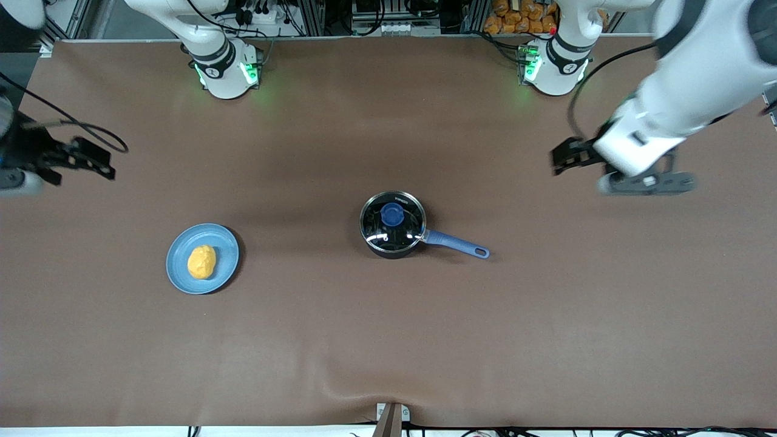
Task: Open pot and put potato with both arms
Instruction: 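Reach the left gripper to the lid knob while the right gripper reaches the potato, then grasp the blue knob with the left gripper while the right gripper grasps the potato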
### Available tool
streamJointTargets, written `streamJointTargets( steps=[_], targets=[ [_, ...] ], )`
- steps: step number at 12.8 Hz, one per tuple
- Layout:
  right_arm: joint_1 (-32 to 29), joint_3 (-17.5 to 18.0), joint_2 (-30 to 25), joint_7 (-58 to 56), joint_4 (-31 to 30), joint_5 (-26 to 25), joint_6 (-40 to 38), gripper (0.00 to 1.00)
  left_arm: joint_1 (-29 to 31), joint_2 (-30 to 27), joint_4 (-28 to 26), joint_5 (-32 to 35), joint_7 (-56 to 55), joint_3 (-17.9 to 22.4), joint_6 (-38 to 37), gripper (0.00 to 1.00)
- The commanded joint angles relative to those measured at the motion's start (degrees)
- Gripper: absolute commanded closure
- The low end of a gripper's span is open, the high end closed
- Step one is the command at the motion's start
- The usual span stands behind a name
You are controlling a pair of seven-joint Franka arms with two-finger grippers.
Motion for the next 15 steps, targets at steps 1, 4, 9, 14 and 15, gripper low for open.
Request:
streamJointTargets(
  steps=[1, 4, 9, 14, 15],
  targets=[
    [0.3, 1.1, 6.8, -0.5, 1.0, -0.1, 6.8, 0.0, -7.2, 6.1, 2.3, 1.0, -9.9, 0.3, 3.5, 0.0],
    [0.4, 1.8, 13.2, -0.6, 1.0, 0.1, 11.9, 0.0, -15.2, 11.8, 2.3, 6.2, -21.5, 0.3, 9.3, 0.0],
    [-1.1, 1.8, 22.6, -1.9, -2.3, 0.1, 18.9, 0.0, -22.9, 21.6, 4.2, 6.9, -33.3, 0.8, 22.1, 0.0],
    [-2.1, 1.7, 25.7, -2.2, -8.3, 0.1, 26.5, 0.0, -27.4, 30.0, 11.0, 8.5, -34.0, 2.2, 22.9, 0.0],
    [-2.2, 1.7, 26.0, -2.2, -9.3, 0.2, 27.3, 0.0, -27.9, 30.5, 11.0, 9.2, -33.7, 2.2, 23.0, 0.0]
  ],
)
